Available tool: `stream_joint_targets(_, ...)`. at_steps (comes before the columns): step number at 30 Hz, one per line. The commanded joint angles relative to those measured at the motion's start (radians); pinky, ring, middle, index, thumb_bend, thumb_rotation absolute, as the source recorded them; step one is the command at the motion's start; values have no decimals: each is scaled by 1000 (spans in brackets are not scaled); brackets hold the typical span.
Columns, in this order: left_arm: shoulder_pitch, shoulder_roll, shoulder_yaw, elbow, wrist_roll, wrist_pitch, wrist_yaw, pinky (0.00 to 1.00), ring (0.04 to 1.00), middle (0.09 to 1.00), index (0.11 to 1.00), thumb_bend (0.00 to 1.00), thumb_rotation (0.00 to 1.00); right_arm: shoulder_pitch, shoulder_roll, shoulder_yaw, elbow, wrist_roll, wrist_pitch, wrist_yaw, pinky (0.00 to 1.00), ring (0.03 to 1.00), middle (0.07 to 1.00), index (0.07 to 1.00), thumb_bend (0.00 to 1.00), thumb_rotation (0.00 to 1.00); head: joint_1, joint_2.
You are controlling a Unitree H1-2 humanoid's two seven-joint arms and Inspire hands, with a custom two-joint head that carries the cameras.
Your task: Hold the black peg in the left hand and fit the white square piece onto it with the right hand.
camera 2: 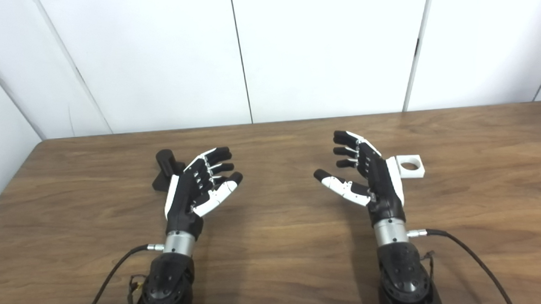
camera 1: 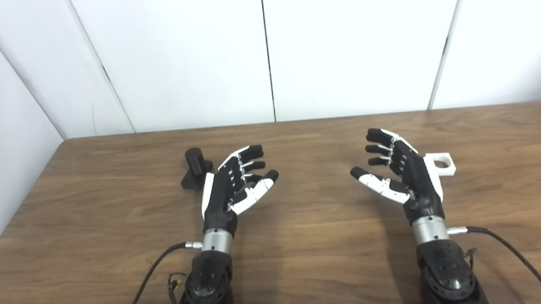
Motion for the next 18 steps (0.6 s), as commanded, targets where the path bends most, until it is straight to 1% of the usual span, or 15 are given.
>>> stream_joint_targets(1, -28, -4, 0, -32, -1, -34, 7, 578, 701, 759, 717, 659, 233, -27, 2, 0, -35, -1, -30, -1, 638, 731, 777, 758, 663, 185, 17, -3)
stream_joint_targets(4, -27, -11, -3, -27, 3, -38, 11, 590, 707, 762, 718, 644, 226, -22, -6, -3, -38, -5, -26, -2, 640, 729, 778, 760, 661, 195, 67, -15)
stream_joint_targets(8, -26, -17, -10, -21, 19, -39, 21, 587, 710, 762, 717, 648, 233, -14, -13, -9, -55, 12, -14, 10, 629, 741, 790, 768, 657, 195, 109, -27)
stream_joint_targets(11, -26, -22, -10, -22, 20, -38, 24, 600, 711, 763, 715, 647, 235, -12, -13, -16, -58, 31, -12, 16, 625, 751, 795, 767, 655, 157, 120, -31)
stream_joint_targets(15, -28, -24, -5, -27, 21, -31, 28, 595, 704, 760, 711, 622, 188, -13, -11, -20, -57, 43, -12, 17, 620, 752, 791, 761, 654, 110, 126, -29)
stream_joint_targets(18, -26, -24, -4, -33, 27, -32, 31, 604, 713, 762, 713, 619, 172, -13, -16, -17, -53, 34, -20, 15, 615, 749, 792, 763, 649, 122, 128, -33)
